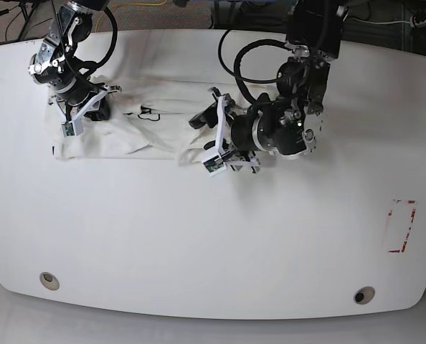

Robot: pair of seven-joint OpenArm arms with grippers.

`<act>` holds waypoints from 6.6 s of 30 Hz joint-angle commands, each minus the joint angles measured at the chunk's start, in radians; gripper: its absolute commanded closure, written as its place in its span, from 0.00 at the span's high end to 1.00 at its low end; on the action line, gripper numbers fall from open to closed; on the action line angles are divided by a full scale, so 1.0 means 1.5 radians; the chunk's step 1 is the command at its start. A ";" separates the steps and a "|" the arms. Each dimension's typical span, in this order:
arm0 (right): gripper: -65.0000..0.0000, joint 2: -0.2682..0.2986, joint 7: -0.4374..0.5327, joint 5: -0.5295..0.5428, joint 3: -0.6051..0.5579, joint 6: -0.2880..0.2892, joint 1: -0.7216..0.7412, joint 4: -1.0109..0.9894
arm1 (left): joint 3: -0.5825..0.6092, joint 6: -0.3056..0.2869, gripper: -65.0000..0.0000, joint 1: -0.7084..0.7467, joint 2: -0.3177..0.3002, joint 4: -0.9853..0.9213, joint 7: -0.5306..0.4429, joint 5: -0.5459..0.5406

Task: Layout the t-shirt on the table in an organized manner, then fold the t-shirt properly
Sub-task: 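Drag the pinched end with the left gripper toward the shirt's middle, then pinch the folded end with the right gripper, holding the left gripper in place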

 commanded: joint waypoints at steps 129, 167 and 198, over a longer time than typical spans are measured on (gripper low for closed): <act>0.90 0.050 -0.128 0.162 0.224 0.004 0.115 -0.160 | 0.074 -0.001 0.19 -0.014 -0.205 -0.134 -0.057 0.184; 0.90 0.103 -0.074 0.149 0.150 0.004 0.124 -0.215 | 0.074 -0.001 0.19 -0.014 -0.203 -0.135 -0.056 0.184; 0.01 0.007 -0.069 0.051 0.087 0.004 0.104 -0.051 | 0.076 -0.001 0.19 -0.014 -0.202 -0.139 -0.054 0.186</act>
